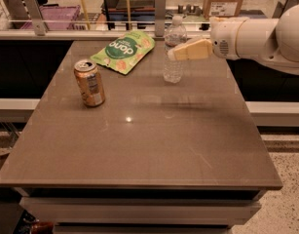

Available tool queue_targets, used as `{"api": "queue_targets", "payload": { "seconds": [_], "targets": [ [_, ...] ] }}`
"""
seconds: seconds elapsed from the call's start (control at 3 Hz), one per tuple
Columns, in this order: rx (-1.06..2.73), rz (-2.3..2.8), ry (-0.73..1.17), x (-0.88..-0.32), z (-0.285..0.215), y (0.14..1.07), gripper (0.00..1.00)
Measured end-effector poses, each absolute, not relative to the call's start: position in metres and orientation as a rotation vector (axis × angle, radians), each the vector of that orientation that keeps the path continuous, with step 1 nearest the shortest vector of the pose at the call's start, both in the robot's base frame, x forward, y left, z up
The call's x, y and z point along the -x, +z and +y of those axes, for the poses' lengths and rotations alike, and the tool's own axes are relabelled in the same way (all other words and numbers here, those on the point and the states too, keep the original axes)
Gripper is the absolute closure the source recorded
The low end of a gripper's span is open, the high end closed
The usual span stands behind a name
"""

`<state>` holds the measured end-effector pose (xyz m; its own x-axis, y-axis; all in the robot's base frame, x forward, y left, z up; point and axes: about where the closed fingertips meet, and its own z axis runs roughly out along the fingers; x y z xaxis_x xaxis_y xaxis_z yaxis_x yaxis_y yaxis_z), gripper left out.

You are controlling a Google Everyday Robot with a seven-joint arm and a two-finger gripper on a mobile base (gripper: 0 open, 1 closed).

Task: Knock water bottle over

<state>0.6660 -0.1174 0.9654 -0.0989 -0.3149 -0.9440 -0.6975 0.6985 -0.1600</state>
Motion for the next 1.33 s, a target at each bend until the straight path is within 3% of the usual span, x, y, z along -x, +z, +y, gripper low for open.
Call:
{"api": "queue_targets", "payload": {
  "seconds": [1.0,1.33],
  "targets": [
    [0.762,1.663,0.499,-0.685,-0.083,0.949,0.00],
    [0.774,1.641,0.535,-0.692,-0.078,0.943,0.09]
  ]
}}
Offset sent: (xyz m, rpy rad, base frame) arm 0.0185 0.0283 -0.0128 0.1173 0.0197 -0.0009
